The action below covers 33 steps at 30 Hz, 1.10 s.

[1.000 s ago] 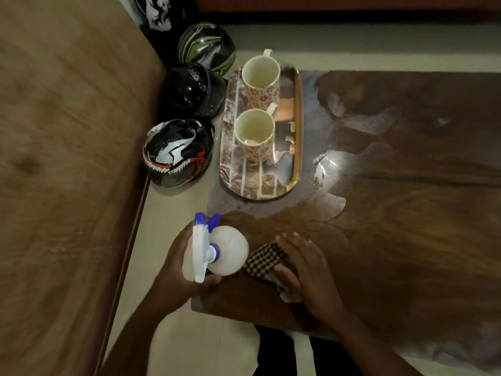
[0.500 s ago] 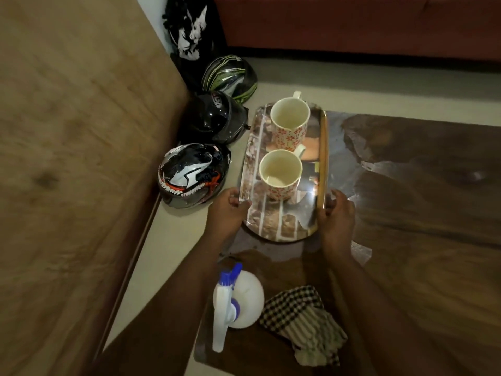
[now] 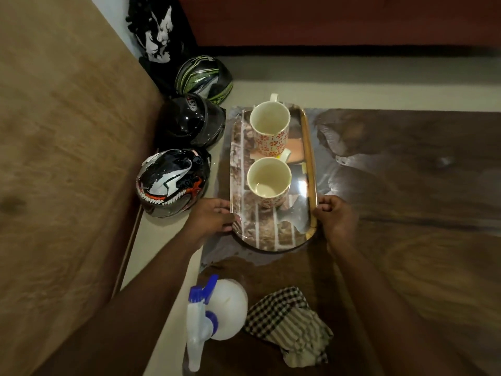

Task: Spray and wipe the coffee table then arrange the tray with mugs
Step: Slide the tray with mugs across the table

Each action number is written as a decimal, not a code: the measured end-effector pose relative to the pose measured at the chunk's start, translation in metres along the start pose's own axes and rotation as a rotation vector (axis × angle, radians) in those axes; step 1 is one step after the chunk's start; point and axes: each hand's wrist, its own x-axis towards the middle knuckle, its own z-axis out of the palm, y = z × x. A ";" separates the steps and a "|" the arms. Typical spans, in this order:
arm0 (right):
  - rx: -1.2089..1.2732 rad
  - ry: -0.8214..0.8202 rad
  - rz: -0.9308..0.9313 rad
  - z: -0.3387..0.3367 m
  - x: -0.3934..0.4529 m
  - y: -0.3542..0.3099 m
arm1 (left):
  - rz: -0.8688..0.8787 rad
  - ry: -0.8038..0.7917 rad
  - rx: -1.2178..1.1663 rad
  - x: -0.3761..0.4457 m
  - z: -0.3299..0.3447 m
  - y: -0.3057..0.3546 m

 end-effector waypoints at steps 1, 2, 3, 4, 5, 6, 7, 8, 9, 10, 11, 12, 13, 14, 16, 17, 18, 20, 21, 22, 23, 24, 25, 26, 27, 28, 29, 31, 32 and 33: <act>0.006 0.003 0.000 -0.008 0.000 0.002 | -0.009 -0.030 -0.001 0.001 0.004 0.001; 0.008 0.008 -0.010 -0.017 0.000 0.003 | -0.015 -0.061 0.000 0.002 0.008 0.001; 0.000 0.011 -0.021 -0.026 -0.001 0.005 | -0.019 -0.089 0.002 0.004 0.013 0.001; -0.010 0.014 -0.025 -0.035 -0.002 0.007 | -0.022 -0.112 0.008 0.005 0.018 0.001; -0.013 0.015 -0.022 -0.043 -0.002 0.010 | -0.026 -0.134 0.012 0.005 0.024 0.001; -0.007 0.022 -0.010 -0.051 -0.002 0.015 | -0.030 -0.159 0.016 0.005 0.030 0.001; 0.002 0.032 0.004 -0.058 -0.001 0.020 | -0.034 -0.186 0.019 0.005 0.036 0.001; 0.015 0.044 0.022 -0.065 -0.001 0.024 | -0.037 -0.217 0.022 0.005 0.042 0.000; 0.020 0.056 0.037 -0.074 -0.001 0.030 | -0.040 -0.254 0.024 0.005 0.049 -0.001; 0.026 0.067 0.049 -0.081 -0.001 0.035 | -0.040 -0.287 0.026 0.004 0.055 -0.001; 0.030 0.083 0.052 -0.088 -0.003 0.039 | -0.039 -0.325 0.032 0.003 0.061 -0.002; 0.031 0.108 0.047 -0.096 -0.004 0.044 | -0.035 -0.368 0.045 0.003 0.067 -0.001; 0.027 0.134 0.036 -0.104 -0.006 0.049 | -0.031 -0.414 0.057 0.002 0.073 -0.001; 0.018 0.154 0.034 -0.112 -0.007 0.054 | -0.029 -0.459 0.070 0.001 0.079 -0.001; 0.027 0.167 0.057 -0.127 -0.010 0.065 | -0.026 -0.542 0.105 0.001 0.089 -0.002; 0.049 0.163 0.067 -0.133 -0.012 0.071 | -0.025 -0.578 0.121 0.001 0.094 -0.003; 0.070 0.166 0.073 -0.139 -0.015 0.076 | -0.030 -0.608 0.130 0.000 0.098 -0.004; 0.094 0.170 0.077 -0.147 -0.019 0.084 | -0.044 -0.653 0.132 0.000 0.103 -0.005; 0.104 0.176 0.078 -0.151 -0.022 0.087 | -0.049 -0.676 0.130 0.000 0.107 -0.006; 0.117 0.181 0.074 -0.154 -0.024 0.089 | -0.052 -0.697 0.120 0.000 0.109 -0.007; 0.128 0.185 0.068 -0.155 -0.027 0.089 | -0.054 -0.721 0.104 0.000 0.111 -0.010; 0.133 0.188 0.065 -0.157 -0.029 0.091 | -0.059 -0.748 0.085 0.000 0.112 -0.013; 0.141 0.191 0.065 -0.158 -0.032 0.093 | -0.064 -0.769 0.069 -0.001 0.113 -0.016; 0.153 0.209 0.067 -0.161 -0.035 0.097 | -0.072 -0.791 0.054 -0.001 0.115 -0.019; 0.166 0.226 0.066 -0.164 -0.039 0.099 | -0.081 -0.813 0.040 -0.002 0.118 -0.021; 0.175 0.240 0.071 -0.167 -0.042 0.102 | -0.086 -0.842 0.027 -0.003 0.119 -0.024; 0.180 0.254 0.076 -0.170 -0.046 0.106 | -0.085 -0.877 0.020 -0.004 0.121 -0.025; 0.192 0.281 0.094 -0.176 -0.052 0.115 | -0.093 -0.925 0.013 -0.004 0.125 -0.028; 0.204 0.296 0.105 -0.179 -0.055 0.121 | -0.102 -0.943 0.012 -0.005 0.127 -0.029; 0.216 0.313 0.119 -0.182 -0.058 0.125 | -0.109 -0.959 0.014 -0.006 0.129 -0.030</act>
